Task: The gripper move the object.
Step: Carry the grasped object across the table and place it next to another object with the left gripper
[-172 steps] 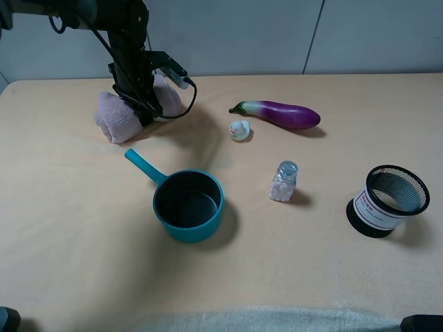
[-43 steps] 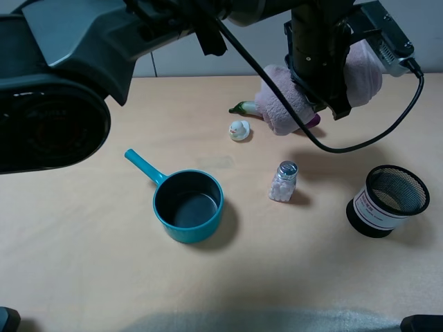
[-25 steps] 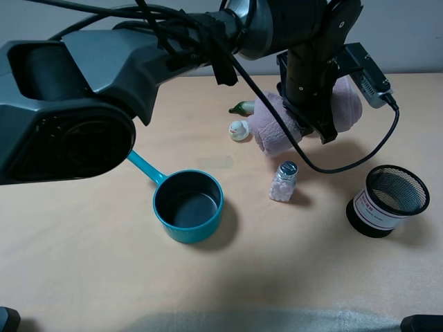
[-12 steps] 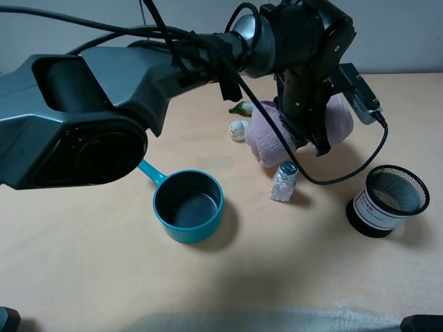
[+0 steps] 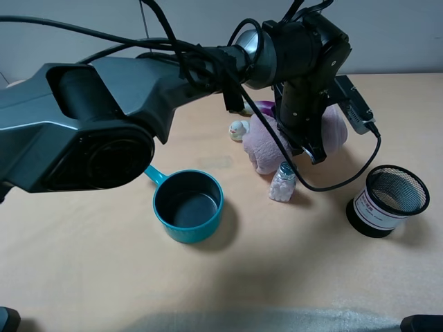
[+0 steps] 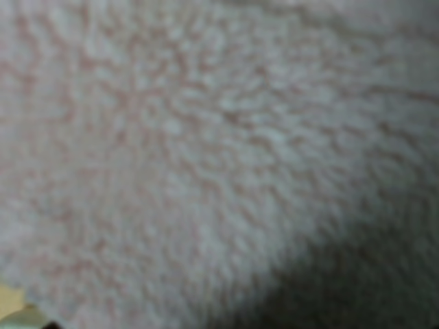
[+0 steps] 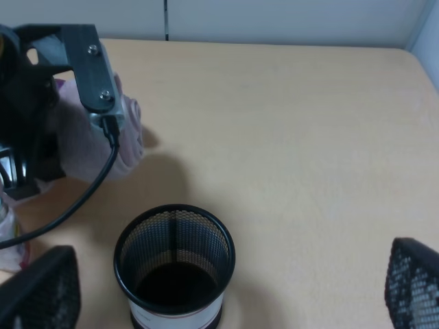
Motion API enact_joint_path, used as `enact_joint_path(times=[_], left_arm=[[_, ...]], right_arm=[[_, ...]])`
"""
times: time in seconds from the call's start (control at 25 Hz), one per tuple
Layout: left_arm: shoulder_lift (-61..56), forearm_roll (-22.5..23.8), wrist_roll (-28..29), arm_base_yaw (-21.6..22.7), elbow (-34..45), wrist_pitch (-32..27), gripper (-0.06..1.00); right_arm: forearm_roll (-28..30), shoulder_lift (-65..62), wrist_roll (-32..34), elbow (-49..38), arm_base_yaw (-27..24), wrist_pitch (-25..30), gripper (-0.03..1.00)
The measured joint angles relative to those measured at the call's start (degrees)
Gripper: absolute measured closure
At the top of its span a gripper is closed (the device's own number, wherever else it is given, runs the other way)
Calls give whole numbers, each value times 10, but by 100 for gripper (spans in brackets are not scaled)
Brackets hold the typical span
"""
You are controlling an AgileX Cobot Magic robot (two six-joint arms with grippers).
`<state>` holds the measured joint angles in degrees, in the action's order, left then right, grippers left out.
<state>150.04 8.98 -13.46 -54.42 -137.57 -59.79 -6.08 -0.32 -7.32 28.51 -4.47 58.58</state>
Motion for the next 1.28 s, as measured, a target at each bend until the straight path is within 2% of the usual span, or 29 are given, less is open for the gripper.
enact_joint_path(times=[0.48,1.04,1.28], left_arm=[[0,0,2,0,0,1,44],[0,0,12,0,0,1,21],[0,0,13,0,0,1,18]], right_arm=[[0,0,0,0,0,-1,29],[0,0,0,0,0,-1,29],[0,0,0,0,0,-1,29]])
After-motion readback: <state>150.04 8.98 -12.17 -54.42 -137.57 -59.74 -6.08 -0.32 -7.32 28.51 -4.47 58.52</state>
